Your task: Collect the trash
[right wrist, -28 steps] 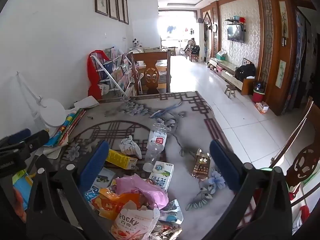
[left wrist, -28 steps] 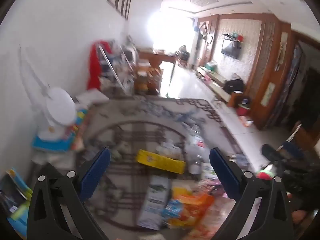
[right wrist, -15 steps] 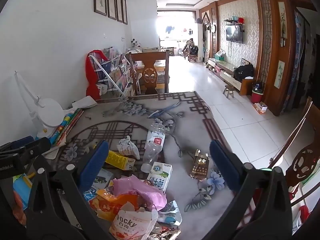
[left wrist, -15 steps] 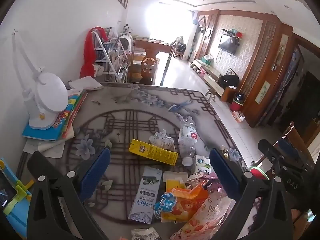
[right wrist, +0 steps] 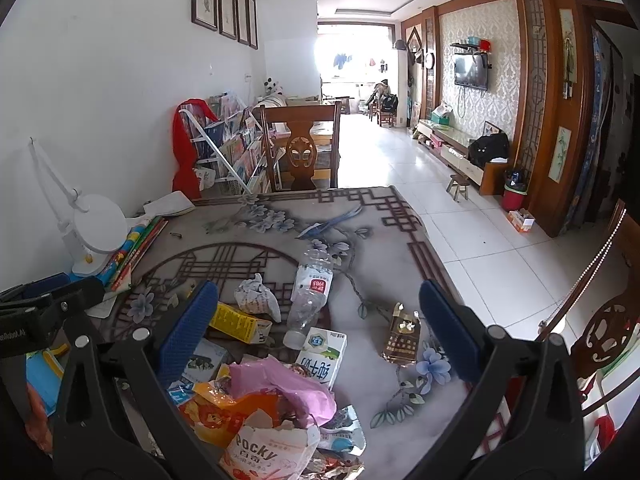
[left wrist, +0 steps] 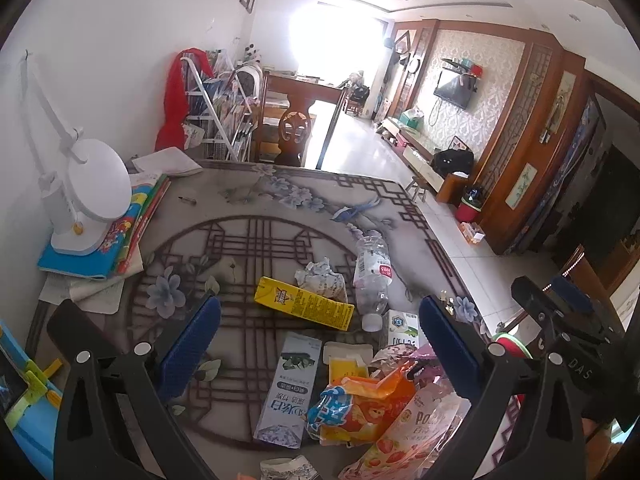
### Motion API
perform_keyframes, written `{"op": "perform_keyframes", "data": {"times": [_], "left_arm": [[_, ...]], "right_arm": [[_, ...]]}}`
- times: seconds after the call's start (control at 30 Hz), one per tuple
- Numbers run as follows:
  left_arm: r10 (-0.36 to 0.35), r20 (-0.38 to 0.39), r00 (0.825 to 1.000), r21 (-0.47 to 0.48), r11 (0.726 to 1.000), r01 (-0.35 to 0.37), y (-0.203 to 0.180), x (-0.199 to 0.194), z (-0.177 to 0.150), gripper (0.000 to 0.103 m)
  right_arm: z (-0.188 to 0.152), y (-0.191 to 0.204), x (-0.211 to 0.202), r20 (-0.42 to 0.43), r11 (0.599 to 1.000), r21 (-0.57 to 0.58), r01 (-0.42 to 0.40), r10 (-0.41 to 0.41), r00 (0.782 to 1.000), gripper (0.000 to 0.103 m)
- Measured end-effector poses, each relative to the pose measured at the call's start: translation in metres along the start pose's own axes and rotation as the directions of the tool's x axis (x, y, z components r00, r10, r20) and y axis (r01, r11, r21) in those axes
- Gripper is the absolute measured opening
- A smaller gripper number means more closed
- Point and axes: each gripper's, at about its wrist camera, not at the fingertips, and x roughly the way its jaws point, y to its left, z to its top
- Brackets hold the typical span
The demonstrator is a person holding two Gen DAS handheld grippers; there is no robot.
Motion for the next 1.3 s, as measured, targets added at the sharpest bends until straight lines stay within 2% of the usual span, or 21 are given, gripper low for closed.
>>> {"op": "perform_keyframes", "data": {"times": [1.3], "left_arm": [[-0.010,0.020,1.000,-0.008,1.000,0.010,0.0049,-0.0069,0.0024,0.095]], "right_arm": [[-0.0018,-0.0036,0.0009,-0.006,1.000,0.006,0.016,-0.016,1.000,0.099]]}}
